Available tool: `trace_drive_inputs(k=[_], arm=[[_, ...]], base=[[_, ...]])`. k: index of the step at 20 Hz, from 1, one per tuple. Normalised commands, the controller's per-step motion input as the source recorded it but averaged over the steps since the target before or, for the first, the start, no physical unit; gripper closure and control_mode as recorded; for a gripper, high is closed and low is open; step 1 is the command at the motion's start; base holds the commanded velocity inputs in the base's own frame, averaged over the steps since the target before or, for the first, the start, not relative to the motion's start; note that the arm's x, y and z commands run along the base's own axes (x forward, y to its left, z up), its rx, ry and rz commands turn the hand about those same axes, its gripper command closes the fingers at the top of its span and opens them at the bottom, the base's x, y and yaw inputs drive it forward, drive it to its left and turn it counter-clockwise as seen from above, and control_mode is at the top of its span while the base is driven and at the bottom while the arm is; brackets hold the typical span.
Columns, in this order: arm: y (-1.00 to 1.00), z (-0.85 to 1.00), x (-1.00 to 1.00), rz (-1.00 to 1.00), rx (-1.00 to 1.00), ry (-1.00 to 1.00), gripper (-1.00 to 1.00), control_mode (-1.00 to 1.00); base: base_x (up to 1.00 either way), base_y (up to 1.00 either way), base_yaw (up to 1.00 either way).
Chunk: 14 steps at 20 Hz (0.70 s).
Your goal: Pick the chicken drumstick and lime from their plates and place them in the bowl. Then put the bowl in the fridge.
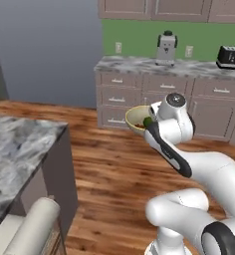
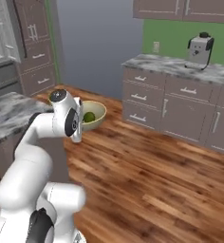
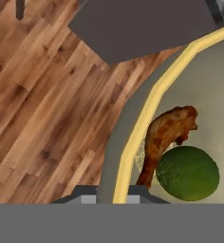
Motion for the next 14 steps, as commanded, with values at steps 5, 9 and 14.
trace_drive_inputs(k=[5,9,14], arm=[[0.00,0.00,0.00,0.00,0.00,0.00,1.00,1.00],[0.00,0.00,0.00,0.00,0.00,0.00,1.00,1.00],[0.00,0.00,0.00,0.00,0.00,0.00,1.00,1.00]], base=[[0.79,-0.02,-0.19],[0.94,0.00,-0.06],[0.94,0.07,-0.04]])
